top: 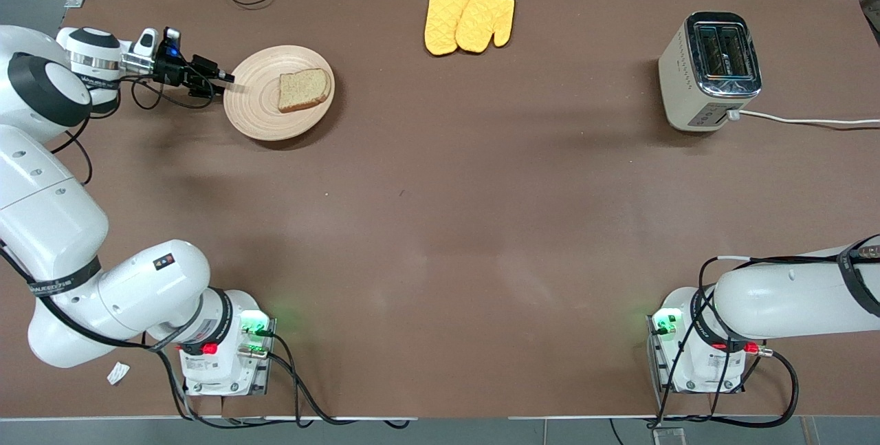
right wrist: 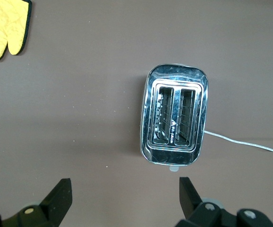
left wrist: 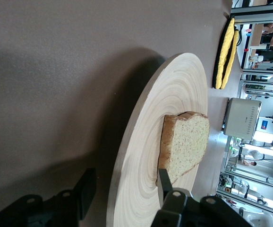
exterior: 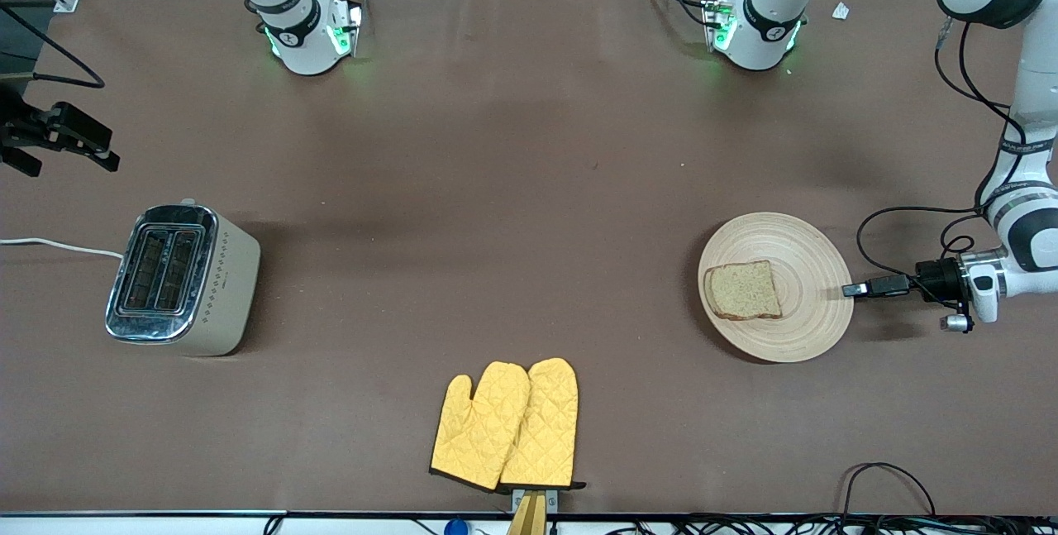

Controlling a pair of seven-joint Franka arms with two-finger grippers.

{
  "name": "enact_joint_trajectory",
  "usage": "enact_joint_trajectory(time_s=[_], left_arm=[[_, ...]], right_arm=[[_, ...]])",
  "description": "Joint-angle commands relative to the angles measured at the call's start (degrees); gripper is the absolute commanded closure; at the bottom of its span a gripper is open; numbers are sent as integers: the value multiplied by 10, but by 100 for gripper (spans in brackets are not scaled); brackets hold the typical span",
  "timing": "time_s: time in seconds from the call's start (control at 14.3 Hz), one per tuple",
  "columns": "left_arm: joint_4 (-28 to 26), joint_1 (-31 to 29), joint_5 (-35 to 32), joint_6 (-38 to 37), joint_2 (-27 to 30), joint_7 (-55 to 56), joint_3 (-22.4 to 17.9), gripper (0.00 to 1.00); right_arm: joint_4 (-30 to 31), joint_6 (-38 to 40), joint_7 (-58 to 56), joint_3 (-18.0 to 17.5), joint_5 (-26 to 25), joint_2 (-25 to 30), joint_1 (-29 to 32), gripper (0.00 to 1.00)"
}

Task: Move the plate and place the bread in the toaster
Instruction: 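Reach the left gripper to the wooden plate rim and grip it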

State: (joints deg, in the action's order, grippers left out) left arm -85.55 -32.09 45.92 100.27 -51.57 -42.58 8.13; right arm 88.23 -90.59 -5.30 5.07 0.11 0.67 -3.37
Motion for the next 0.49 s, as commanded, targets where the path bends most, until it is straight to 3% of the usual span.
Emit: enact_joint_trajectory(time_s=[0.0, 0.42], left_arm=[[10, 2, 6, 3, -8, -9, 3, 50], [11, 8, -6, 2, -13, -32, 3, 75]], right_arm=[[2, 0, 4, 2, 6, 1, -4, 0], [5, 1, 3, 2, 3, -8, -4, 0]])
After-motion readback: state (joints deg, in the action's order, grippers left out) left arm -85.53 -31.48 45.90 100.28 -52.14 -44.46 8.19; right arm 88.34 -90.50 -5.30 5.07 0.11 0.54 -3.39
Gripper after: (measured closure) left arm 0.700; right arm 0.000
